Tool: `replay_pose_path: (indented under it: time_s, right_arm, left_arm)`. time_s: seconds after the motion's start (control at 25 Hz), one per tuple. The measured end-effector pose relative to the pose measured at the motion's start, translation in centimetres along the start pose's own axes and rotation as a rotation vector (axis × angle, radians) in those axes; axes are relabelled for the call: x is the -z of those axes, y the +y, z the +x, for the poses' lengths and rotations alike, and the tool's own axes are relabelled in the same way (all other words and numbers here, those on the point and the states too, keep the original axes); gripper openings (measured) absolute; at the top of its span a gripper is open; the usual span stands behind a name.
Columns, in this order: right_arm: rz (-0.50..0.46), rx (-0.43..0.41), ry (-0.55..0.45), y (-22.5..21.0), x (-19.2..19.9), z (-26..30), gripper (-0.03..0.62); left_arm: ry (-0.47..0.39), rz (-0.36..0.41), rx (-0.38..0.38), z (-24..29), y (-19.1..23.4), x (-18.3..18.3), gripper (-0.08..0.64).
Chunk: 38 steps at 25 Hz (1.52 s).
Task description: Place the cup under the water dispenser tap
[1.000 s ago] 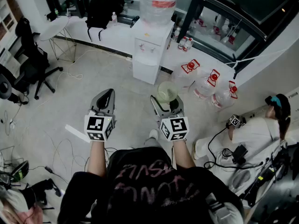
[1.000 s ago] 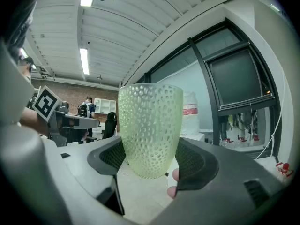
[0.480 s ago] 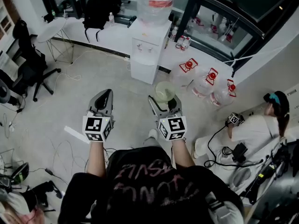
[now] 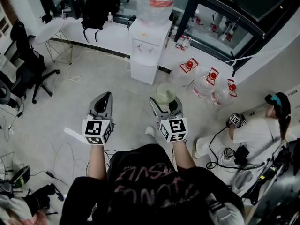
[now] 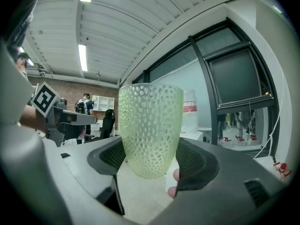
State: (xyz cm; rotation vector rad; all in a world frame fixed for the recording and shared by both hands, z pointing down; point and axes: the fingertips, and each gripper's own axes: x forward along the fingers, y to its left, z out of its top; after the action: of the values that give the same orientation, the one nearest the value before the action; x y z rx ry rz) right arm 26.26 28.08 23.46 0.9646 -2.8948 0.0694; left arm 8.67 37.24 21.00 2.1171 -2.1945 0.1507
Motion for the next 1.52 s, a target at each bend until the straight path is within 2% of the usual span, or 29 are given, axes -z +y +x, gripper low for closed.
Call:
replay_pose_path:
  time_s: [0.48,0.92,1.2,1.52]
  right_arm:
    - [0.007,-0.001,0.016,-1.7,0.7,8.2,0.337]
    - [0.016,-0.032,0.049,-6.7,1.1,21.4,0.337]
    - [0.024,-0.069,0.073,-10.7,1.3,29.1,0.337]
    - [0.022,-0.100,0.100,-13.9,2.6,33.5,0.337]
  left_arm:
    - [0.041,-0.009,-0.022,5.6,5.8,1.2,0.015]
    - [0.107,-0.021,-0.067,16.6,13.3,1.8,0.015]
    - [0.147,-0.002,-0.089,24.2,17.3,1.5,0.015]
    - [0.190,0.025,-0.094,29.2,18.7,1.8,0.015]
